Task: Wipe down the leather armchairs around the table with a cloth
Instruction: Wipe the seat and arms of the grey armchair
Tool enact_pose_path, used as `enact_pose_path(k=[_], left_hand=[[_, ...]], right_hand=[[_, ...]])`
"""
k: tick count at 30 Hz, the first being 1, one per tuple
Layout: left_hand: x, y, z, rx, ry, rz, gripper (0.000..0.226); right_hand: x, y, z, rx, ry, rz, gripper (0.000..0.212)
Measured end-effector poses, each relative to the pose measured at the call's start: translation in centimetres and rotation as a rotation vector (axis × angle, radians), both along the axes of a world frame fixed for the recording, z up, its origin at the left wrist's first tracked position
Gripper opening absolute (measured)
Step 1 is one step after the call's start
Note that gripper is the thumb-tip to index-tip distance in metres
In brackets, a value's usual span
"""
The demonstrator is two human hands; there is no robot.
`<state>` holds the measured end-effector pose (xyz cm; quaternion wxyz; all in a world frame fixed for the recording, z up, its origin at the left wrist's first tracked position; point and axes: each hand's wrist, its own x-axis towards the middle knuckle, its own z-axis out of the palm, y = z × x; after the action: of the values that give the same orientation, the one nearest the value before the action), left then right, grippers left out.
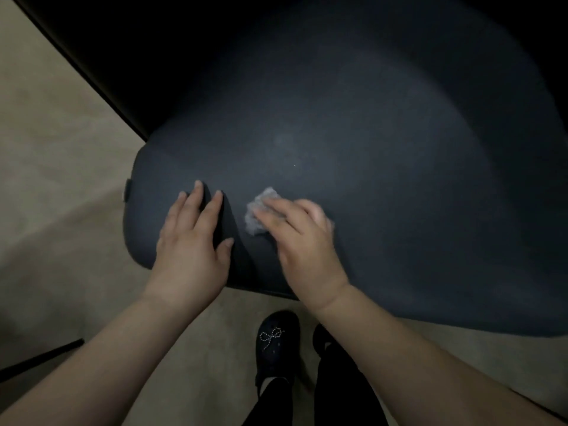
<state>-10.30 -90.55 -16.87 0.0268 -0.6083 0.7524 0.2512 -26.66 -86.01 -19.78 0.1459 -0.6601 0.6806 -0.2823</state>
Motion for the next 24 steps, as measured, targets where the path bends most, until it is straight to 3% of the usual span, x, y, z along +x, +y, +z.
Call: enact_pose_path(k=[4, 7, 9, 13, 16, 24], left_hand=[[-1.4, 0.4, 0.0, -0.022, 0.019, -0.065, 0.075], [-2.5, 0.7, -0.1, -0.025, 0.034, -0.089, 0.075], [-3.0, 0.9, -0.1, -0.031, 0.038, -0.073, 0.073], [-3.5, 0.9, -0.1, -0.02, 0.043, -0.076, 0.07], [-4.0, 1.0, 0.2, -0.015, 0.028, -0.141, 0.069], [-8.3, 1.1, 1.0, -0.025, 0.039, -0.278, 0.073]], right_hand=[[-8.4, 2.9, -0.1, -0.003, 0.131, -0.284, 0.045], [-10.8, 2.8, 0.3, 0.013, 0.091, -0.556, 0.04], [-8.5, 1.8, 0.3, 0.004, 0.066, -0.549, 0.043], [-1.7, 1.3, 0.2, 0.0, -0.021, -0.254, 0.045], [-1.3, 3.3, 0.3, -0.003, -0.007, -0.152, 0.041], [-14.7, 8.2, 0.6, 0.041, 0.164, -0.503, 0.04]])
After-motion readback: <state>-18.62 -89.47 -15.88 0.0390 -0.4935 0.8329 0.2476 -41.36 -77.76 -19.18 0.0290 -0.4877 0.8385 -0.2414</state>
